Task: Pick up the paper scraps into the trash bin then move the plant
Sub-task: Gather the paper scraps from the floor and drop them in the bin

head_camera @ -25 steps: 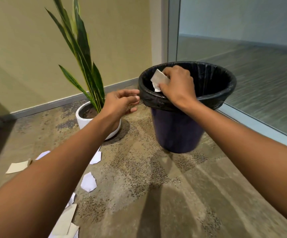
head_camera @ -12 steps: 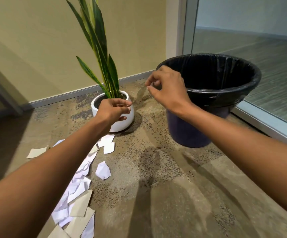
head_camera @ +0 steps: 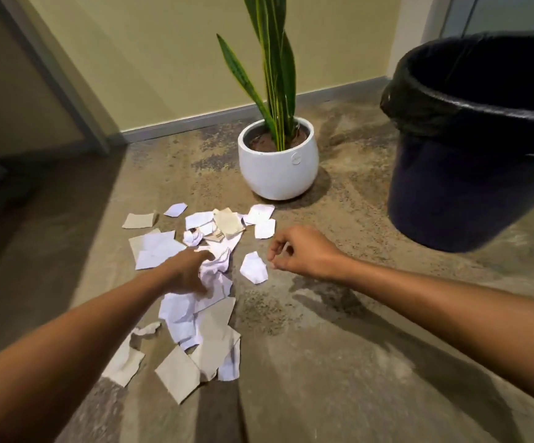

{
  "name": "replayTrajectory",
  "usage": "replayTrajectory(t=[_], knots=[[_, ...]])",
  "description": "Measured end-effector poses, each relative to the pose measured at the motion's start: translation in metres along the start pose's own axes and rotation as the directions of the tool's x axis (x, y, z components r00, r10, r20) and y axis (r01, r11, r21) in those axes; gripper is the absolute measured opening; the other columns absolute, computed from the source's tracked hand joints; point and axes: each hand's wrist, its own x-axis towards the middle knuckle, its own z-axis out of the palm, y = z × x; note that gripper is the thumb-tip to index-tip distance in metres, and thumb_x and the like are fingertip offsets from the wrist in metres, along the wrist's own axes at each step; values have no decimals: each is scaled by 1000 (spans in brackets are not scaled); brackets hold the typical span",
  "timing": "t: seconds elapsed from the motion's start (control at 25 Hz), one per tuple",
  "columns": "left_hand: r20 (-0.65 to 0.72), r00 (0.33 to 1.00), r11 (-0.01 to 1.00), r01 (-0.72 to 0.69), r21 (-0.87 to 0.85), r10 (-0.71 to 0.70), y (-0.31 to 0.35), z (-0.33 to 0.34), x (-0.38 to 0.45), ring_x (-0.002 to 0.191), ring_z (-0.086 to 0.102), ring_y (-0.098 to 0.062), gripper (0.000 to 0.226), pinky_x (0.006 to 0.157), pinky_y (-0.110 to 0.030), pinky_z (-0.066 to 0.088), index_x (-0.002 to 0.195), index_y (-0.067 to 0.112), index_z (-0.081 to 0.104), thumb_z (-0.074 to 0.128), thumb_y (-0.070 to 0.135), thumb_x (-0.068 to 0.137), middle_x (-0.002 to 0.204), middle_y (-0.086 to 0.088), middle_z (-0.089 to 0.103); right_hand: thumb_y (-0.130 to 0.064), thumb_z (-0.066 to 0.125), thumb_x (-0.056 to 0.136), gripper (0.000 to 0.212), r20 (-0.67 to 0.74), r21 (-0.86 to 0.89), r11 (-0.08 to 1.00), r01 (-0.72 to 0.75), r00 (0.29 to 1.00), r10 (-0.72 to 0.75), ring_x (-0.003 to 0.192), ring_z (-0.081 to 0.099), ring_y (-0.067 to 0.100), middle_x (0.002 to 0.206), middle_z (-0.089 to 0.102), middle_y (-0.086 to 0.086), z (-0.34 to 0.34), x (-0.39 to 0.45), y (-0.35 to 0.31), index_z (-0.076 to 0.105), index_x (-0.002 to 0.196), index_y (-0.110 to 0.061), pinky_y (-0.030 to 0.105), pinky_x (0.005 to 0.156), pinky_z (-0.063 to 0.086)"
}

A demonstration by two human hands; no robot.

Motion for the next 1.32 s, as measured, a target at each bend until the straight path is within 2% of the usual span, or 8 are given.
replayTrajectory(t=[0.16,0.32,0.52,0.64,0.84,1.0,1.12,1.32], knots=[[39,979,979,201,-40,-200,-45,25,5,118,52,-31,88,89,-34,50,143,18,30,77,38,72,138,-16,42,-14,72,77,15,129,15,1000,14,991,-16,64,50,0,88,69,0,45,4,-7,72,92,-17,17,59,39],[146,932,875,362,-320,-332,-60,29,16,117,50,-31,95,86,-38,53,138,17,36,83,47,60,139,-12,43,-14,71,79,25,211,208,950,-233,959,189,71,65,25,94,71,12,87,6,-16,62,102,-13,32,66,51],[274,932,764,352,-540,-236,-41,31,28,82,61,-23,74,62,-28,58,128,12,49,85,19,64,100,-7,57,-23,73,82,47,269,355,835,-420,902,339,62,67,30,105,64,15,115,12,-29,45,119,-12,44,66,61],[314,937,732,320,-602,-152,-31,23,32,78,62,-19,71,57,-22,58,134,8,47,80,8,70,97,-4,58,-17,74,81,46,223,410,794,-449,893,390,52,60,21,102,58,10,115,18,-30,50,120,-10,34,54,55],[201,971,695,232,-681,-127,-24,4,33,64,64,-16,69,52,-20,57,136,0,44,76,3,74,87,-11,66,-8,75,78,27,115,443,780,-442,891,439,74,59,22,86,59,7,90,17,-17,67,104,-9,37,74,56],[48,990,653,122,-747,-131,-17,-19,32,54,63,-18,35,52,-21,58,104,-8,63,75,1,73,75,-14,65,-9,74,79,17,33,506,758,-412,887,460,60,52,12,81,60,5,55,11,1,68,95,-9,22,53,45],[-63,988,582,30,-813,-138,-1,-37,29,44,60,-13,11,57,-23,57,72,4,65,74,8,75,65,-11,61,-11,74,80,17,-53,546,748,-377,876,480,59,54,15,69,57,-1,24,8,11,59,75,-16,28,53,52],[-146,983,444,-83,-892,-110,41,-70,18,44,57,-13,10,43,-16,51,73,5,69,71,13,79,68,-12,57,-12,74,80,13,-256,607,762,-225,853,456,57,53,15,62,55,-1,-37,3,18,61,82,-12,32,59,50]])
